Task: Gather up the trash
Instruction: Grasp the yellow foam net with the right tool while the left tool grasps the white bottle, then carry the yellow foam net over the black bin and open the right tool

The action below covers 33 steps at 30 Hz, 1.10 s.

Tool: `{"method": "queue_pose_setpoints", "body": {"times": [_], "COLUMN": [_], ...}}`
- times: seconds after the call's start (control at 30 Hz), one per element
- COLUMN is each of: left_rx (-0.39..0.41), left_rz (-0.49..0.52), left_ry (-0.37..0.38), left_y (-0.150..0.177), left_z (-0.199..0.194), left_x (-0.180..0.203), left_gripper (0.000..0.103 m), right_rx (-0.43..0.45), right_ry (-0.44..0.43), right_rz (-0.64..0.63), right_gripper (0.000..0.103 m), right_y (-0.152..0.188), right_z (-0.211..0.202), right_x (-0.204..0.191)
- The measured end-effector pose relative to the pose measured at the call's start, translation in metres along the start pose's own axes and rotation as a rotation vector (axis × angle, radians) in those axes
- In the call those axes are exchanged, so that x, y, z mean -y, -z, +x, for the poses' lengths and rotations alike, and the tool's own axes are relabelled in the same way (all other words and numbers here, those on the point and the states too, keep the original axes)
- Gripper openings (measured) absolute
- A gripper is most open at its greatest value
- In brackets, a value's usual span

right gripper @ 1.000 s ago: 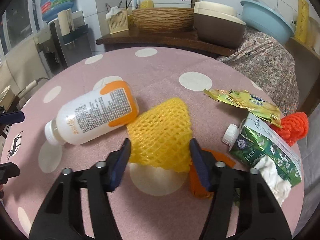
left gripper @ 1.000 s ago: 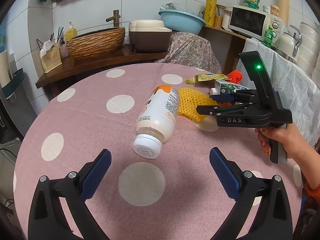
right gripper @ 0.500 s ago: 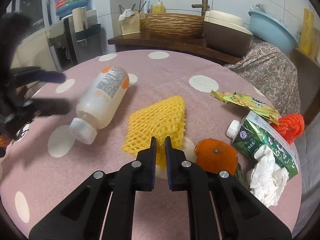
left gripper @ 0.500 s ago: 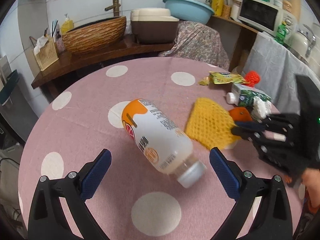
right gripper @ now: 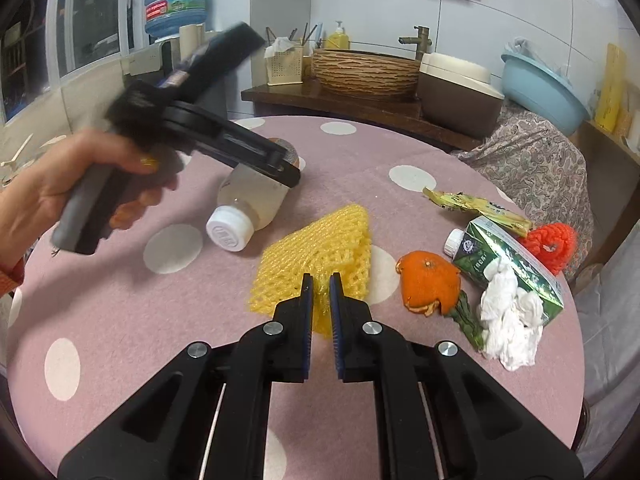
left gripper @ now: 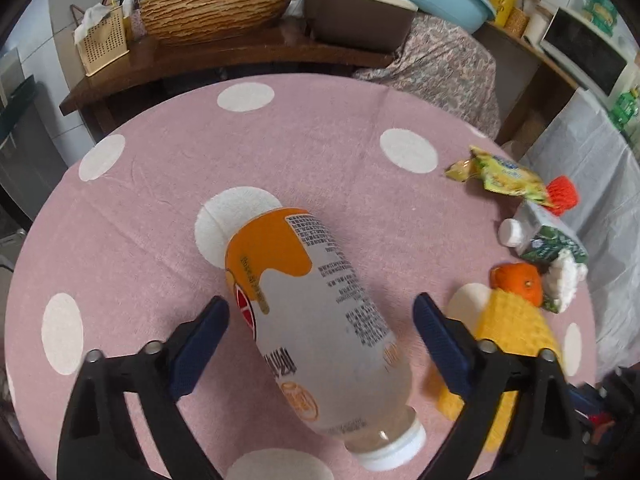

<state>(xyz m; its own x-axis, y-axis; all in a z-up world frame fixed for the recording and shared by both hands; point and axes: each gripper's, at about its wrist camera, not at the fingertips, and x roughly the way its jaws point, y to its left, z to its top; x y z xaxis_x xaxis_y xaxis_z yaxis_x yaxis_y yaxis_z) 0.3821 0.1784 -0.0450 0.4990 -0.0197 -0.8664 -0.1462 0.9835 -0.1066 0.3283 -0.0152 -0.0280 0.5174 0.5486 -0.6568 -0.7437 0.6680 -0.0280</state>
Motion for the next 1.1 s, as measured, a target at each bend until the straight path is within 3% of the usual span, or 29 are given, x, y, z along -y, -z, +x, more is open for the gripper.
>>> {"method": "queue_pose_setpoints", "body": {"times": [0.13, 0.4, 0.8, 1.1], "left_rx": [-0.016, 0.03, 0.269, 0.359], "left_rz": [-0.024, -0.017, 0.103, 0.175], "left_ry": [0.002, 0.034, 0.091, 0.163], "left_y": [-0.001, 0.014, 0.083, 0.113], "left_z": [0.009, -0.004, -0.083, -0.116], "left_x": [-0.003, 0.0, 0.035, 0.089], "left_gripper": [0.069, 0.064, 0.063, 0.062], "right_rx": [0.015, 0.048, 0.132, 0.181], "right_ry": [-0.003, -0.006, -0.017, 0.016], "right_rz": [0.0, 0.013, 0.071, 0.153], "right_gripper": [0.009, 0.009, 0.009, 0.009], "right_y": [0.009, 0.027, 0.061, 0.094], "right_z": [-0.014, -0.043, -0.095, -0.135], "right_x": [-0.003, -0.009, -0.007, 0.012]}}
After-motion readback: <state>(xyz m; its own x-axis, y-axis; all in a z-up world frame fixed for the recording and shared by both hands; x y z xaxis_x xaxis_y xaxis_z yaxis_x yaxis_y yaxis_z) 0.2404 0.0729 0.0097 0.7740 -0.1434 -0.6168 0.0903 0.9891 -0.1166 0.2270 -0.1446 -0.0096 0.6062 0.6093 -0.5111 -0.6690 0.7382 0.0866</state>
